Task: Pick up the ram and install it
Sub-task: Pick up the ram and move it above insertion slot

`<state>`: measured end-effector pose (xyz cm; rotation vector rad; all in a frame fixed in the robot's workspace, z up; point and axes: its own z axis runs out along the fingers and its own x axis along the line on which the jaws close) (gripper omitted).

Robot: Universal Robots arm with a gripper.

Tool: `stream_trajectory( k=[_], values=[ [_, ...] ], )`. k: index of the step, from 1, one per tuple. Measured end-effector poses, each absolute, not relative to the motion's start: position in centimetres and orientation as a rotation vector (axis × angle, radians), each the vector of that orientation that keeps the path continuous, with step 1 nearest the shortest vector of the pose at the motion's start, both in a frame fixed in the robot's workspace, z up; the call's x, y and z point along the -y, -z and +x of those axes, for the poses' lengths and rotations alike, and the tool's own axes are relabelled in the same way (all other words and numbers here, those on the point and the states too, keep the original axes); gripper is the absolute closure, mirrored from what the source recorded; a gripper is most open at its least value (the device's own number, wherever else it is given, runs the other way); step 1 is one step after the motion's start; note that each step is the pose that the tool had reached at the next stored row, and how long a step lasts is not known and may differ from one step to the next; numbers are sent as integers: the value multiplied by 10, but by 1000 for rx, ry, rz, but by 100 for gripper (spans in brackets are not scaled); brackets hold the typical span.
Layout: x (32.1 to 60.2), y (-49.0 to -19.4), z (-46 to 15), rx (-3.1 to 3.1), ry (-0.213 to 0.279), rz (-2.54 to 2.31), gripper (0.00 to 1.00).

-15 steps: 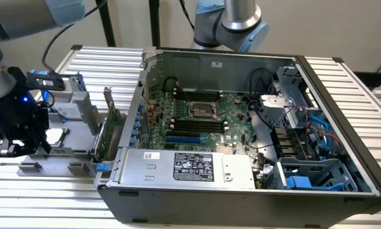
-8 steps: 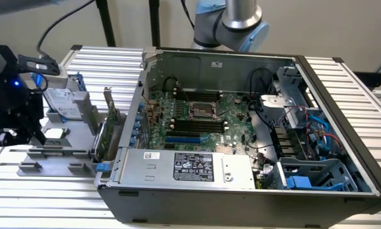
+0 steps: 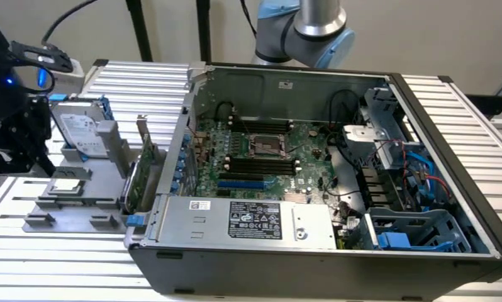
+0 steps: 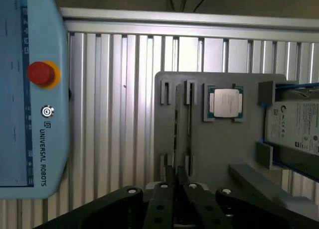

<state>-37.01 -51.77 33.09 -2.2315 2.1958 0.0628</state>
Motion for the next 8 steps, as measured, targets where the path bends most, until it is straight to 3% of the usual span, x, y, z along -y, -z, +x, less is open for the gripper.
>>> stream_trajectory(
  k=[8],
  values=[
    [514, -367, -351, -2196, -63, -2232, 86]
  ],
)
